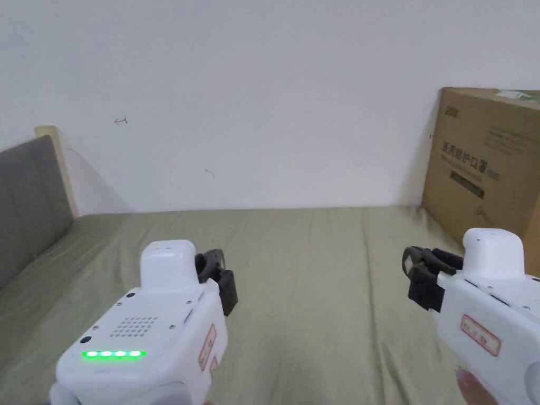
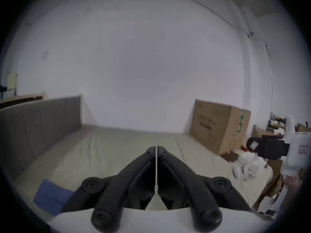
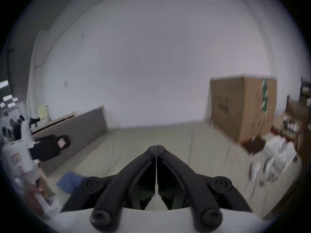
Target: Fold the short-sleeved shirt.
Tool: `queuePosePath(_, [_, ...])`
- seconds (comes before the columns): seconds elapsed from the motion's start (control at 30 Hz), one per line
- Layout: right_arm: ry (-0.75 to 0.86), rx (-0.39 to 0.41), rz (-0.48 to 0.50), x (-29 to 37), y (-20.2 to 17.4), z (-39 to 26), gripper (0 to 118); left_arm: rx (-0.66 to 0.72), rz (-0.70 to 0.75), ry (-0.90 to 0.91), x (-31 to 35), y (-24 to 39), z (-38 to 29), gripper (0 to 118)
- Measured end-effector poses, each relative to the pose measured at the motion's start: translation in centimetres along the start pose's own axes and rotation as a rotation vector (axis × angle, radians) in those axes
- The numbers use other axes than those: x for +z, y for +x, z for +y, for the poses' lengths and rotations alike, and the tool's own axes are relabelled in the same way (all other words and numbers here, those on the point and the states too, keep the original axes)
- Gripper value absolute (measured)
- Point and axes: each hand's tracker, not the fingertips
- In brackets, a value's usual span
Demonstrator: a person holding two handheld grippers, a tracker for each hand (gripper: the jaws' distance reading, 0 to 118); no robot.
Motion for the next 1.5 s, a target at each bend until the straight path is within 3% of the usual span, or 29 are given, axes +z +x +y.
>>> queuePosePath(0.07, [0.091,0.056,-0.066,0.8,-0.4,0.1,0,-0.062,0.071,0.055,0.9,0.6,0.5,1])
queuePosePath(0.17, [0.129,0.051,-0.145,1.3,-0.4,-0.4,0,-0.127,0.135,0.097,1.9,1.3,0.9,1])
queuePosePath(0.23, [0.119,0.032,-0.169,1.3,0.3,-0.7,14,-0.117,0.139,0.11,2.5,1.2,1.0,6])
queuePosePath(0.27, [0.11,0.033,-0.19,1.3,0.5,-0.8,34,-0.113,0.131,0.113,2.6,1.1,1.0,15])
queuePosePath(0.3, [0.103,0.04,-0.204,1.2,0.6,-1.0,67,-0.111,0.135,0.116,2.6,1.1,1.0,38])
queuePosePath(0.33, [0.096,0.046,-0.202,1.1,0.8,-1.2,89,-0.122,0.145,0.116,2.9,1.1,1.1,62])
queuePosePath(0.4, [0.09,0.068,-0.209,1.2,0.9,-1.4,114,-0.128,0.16,0.103,2.7,1.0,1.1,116])
queuePosePath(0.6, [0.114,0.141,-0.22,2.3,-0.1,-1.5,118,-0.118,0.184,0.099,2.8,0.7,0.9,118])
queuePosePath(1.0, [0.132,0.187,-0.203,2.5,-0.7,-1.1,118,-0.087,0.183,0.097,2.8,-0.3,1.1,118])
queuePosePath(1.3, [0.091,0.13,-0.212,2.4,0.0,-1.3,118,-0.159,0.109,0.089,3.3,0.6,1.0,118])
queuePosePath(1.5, [0.084,0.144,-0.217,2.8,-0.1,-1.3,118,-0.163,0.114,0.077,3.5,1.3,0.7,118])
